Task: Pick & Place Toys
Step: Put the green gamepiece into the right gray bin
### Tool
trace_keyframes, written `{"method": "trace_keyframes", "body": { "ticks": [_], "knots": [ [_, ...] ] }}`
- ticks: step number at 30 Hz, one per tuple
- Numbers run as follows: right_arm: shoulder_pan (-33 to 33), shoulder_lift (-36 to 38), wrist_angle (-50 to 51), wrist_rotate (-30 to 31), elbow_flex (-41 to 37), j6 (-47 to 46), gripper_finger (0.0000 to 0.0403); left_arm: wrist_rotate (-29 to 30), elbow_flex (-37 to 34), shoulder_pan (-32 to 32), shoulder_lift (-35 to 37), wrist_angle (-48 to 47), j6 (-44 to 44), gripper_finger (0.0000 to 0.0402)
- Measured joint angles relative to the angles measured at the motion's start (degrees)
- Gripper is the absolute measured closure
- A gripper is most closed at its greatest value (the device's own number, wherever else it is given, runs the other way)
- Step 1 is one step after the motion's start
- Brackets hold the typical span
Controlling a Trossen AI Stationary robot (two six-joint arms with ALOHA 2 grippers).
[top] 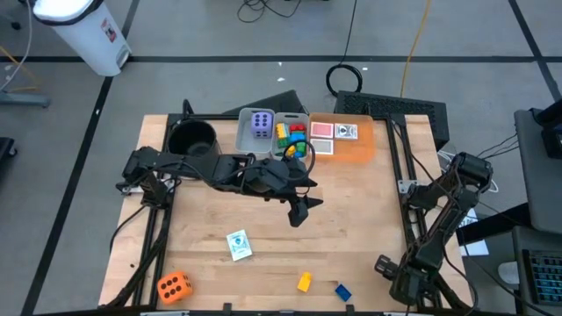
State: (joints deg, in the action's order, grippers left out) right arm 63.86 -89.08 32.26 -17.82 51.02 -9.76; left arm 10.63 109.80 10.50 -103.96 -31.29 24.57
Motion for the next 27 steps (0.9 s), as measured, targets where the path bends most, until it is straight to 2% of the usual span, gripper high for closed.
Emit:
{"method": "trace_keyframes", "body": {
  "ticks": [9,18,22,27],
  "knots": [
    [-0.9,0.0,0.1,-0.5,-1.3,-0.1,0.0239,0.0,0.0,0.0,0.0,-0.2,0.0,0.0135],
    [-5.1,0.0,0.1,-0.4,-1.3,-1.5,0.0322,0.0,0.0,0.0,0.0,-0.2,-0.1,0.0135],
    [-7.6,0.1,0.1,-0.5,-1.3,-1.5,0.0339,0.0,0.0,0.0,0.0,-0.2,-0.1,0.0135],
    [-10.9,0.1,0.1,-0.4,-1.3,-1.5,0.0338,-0.1,0.0,0.0,0.0,-0.2,0.2,0.0135]
  ]
}}
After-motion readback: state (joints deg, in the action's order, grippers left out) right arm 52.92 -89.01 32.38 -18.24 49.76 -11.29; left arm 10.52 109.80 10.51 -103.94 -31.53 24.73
